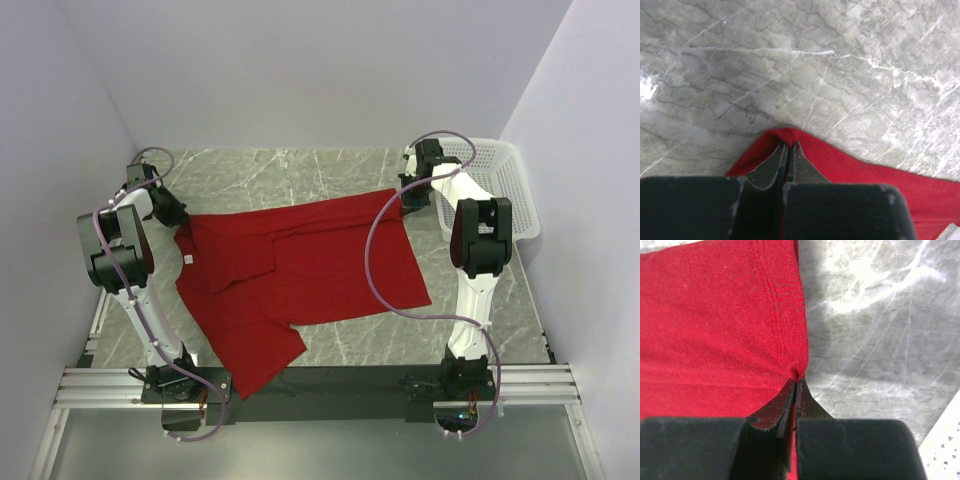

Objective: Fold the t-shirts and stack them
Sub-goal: Fold the tshirt

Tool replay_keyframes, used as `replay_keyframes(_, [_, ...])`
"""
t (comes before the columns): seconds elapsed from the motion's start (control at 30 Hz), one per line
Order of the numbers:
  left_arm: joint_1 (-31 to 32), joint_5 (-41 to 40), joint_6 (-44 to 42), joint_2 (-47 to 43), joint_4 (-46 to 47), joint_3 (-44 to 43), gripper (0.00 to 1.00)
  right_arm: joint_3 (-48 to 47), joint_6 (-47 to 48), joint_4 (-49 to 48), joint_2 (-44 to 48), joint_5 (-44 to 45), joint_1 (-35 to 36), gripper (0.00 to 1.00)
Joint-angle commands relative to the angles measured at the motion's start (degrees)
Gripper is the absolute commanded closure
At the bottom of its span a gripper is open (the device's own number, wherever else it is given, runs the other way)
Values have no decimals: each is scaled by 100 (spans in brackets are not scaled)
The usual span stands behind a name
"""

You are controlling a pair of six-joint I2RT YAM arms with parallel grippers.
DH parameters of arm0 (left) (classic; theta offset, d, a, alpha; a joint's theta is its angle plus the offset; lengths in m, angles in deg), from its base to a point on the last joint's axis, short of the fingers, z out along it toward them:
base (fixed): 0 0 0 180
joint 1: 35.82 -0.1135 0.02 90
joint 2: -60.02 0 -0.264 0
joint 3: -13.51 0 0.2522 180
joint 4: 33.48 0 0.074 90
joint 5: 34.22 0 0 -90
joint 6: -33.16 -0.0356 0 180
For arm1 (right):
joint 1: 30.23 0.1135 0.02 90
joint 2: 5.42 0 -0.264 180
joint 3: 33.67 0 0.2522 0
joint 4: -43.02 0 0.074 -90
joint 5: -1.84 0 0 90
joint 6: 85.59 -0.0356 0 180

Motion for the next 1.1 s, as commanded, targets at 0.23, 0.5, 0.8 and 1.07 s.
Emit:
replay_keyframes(0.23, [-65,208,50,48,115,-411,99,-6,313,48,352,202,-78,89])
replay_keyframes(0.5, [-65,393,41,-461,326,-314,70,-41,681,110,738,-264,-70,60])
replay_keyframes(0.8, [-100,-626,-179,-1875,527,96,66,56,1856,619,1319,-1317,106,49])
replay_keyframes(1.07, [-179,-1269,118,-4468,1223,1855,1,1834,4835,1086,2749,-3320,1175,45])
